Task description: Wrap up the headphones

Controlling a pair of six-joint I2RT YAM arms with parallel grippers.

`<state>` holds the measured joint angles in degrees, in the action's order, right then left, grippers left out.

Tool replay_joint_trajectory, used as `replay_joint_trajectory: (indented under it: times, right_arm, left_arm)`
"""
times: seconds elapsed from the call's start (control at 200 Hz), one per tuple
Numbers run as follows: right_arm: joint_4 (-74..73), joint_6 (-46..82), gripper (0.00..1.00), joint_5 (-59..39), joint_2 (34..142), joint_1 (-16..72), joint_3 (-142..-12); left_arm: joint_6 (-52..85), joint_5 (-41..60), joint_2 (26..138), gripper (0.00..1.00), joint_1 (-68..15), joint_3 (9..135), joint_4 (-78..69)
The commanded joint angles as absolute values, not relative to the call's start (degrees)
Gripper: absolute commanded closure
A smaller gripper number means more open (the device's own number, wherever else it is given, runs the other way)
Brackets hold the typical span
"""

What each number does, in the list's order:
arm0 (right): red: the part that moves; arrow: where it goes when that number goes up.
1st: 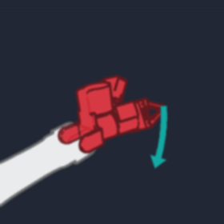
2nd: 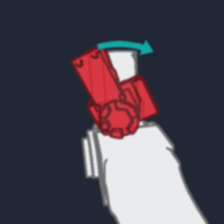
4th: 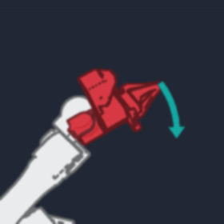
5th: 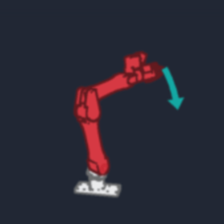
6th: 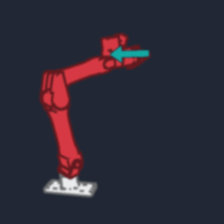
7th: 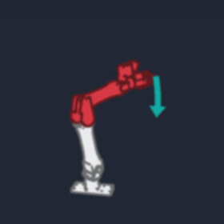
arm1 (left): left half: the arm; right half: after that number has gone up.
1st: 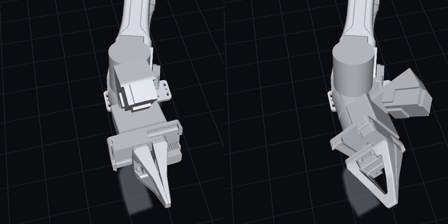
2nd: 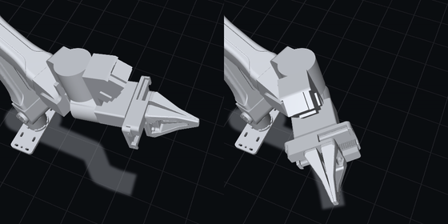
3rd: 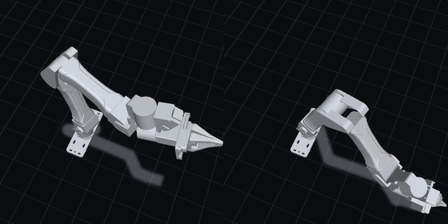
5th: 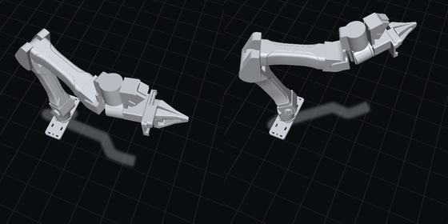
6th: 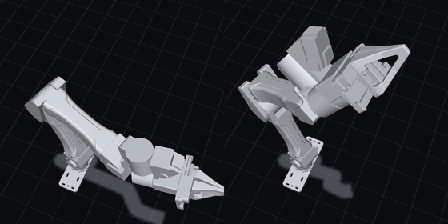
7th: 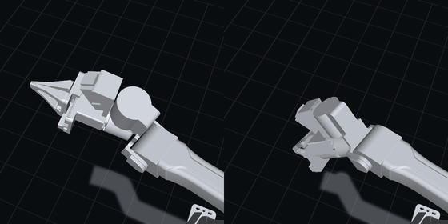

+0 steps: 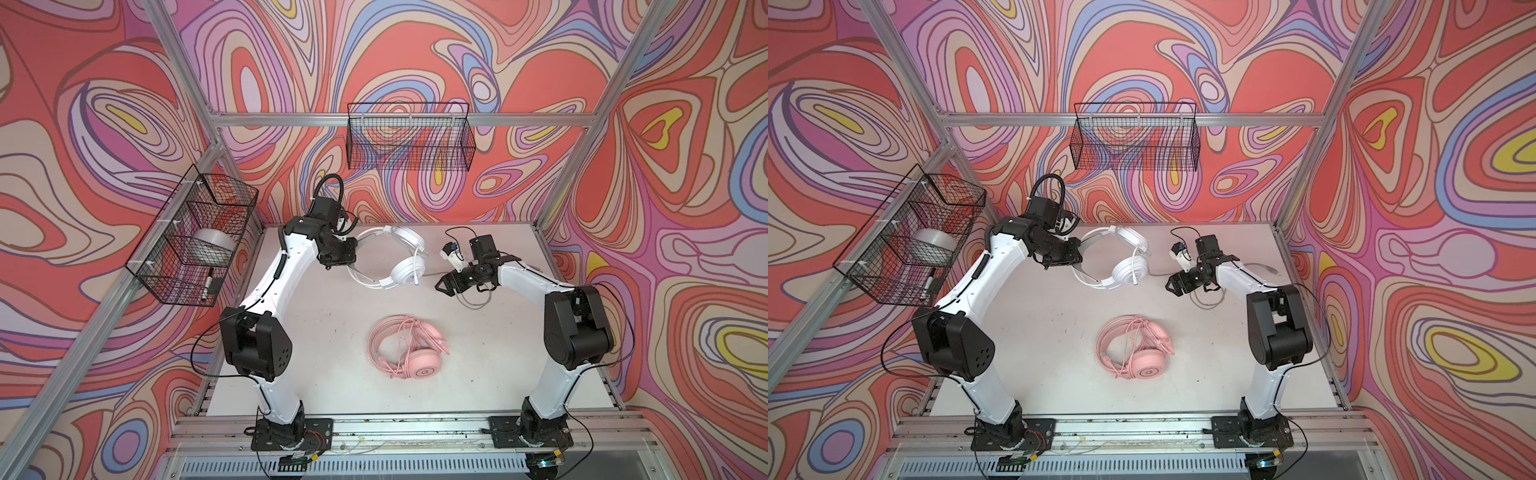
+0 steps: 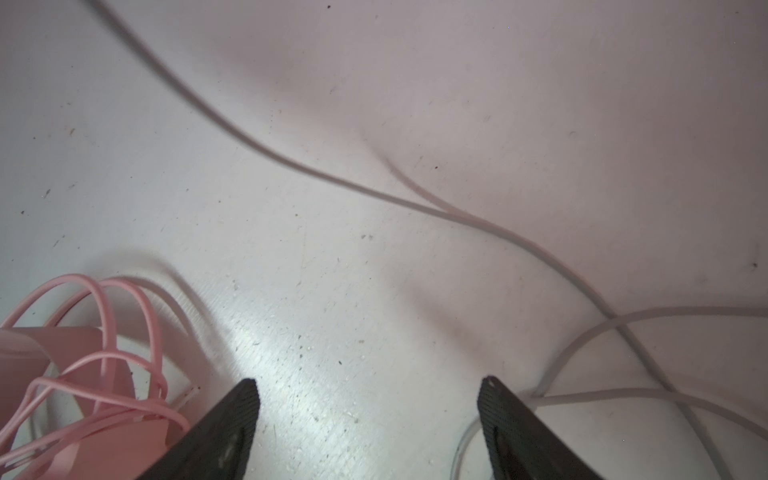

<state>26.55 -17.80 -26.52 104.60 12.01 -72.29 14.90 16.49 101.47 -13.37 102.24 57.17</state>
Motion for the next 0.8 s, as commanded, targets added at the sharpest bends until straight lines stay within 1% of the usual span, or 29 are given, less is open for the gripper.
replay_joint_trajectory:
  times: [0.0,0.14,0.215,0.331,0.521,0.641,0.791]
  right_arm:
    - [24.4,-19.5,0.15,-25.3,102.5,11.8,-70.3]
    - [20.7,-18.6,0.16,-19.2,102.8,11.8,-70.2]
    - [25.6,-17.6,0.17,-14.4,106.8,11.8,-76.1]
    - [35.0,-17.3,0.23,-10.8,114.4,11.7,-86.5]
    - [36.9,-17.0,0.24,-10.3,120.4,11.7,-93.4]
    - [40.6,-19.4,0.26,-10.4,124.0,11.7,-97.9]
    - [39.1,-21.8,0.26,-12.1,123.9,11.7,-96.4]
  left_arm:
    - [17.2,19.4,100.3,1.00,-13.1,104.2,55.8]
    - [17.1,20.3,100.6,1.00,-13.1,104.9,56.4]
    - [16.4,20.0,100.4,1.00,-13.1,105.3,57.1]
    - [16.0,19.7,99.7,1.00,-13.1,105.5,58.1]
    - [15.8,19.1,98.3,1.00,-13.1,105.7,58.9]
    - [15.8,18.5,98.0,1.00,-13.1,106.8,60.0]
    - [16.8,19.2,97.6,1.00,-13.1,109.1,60.2]
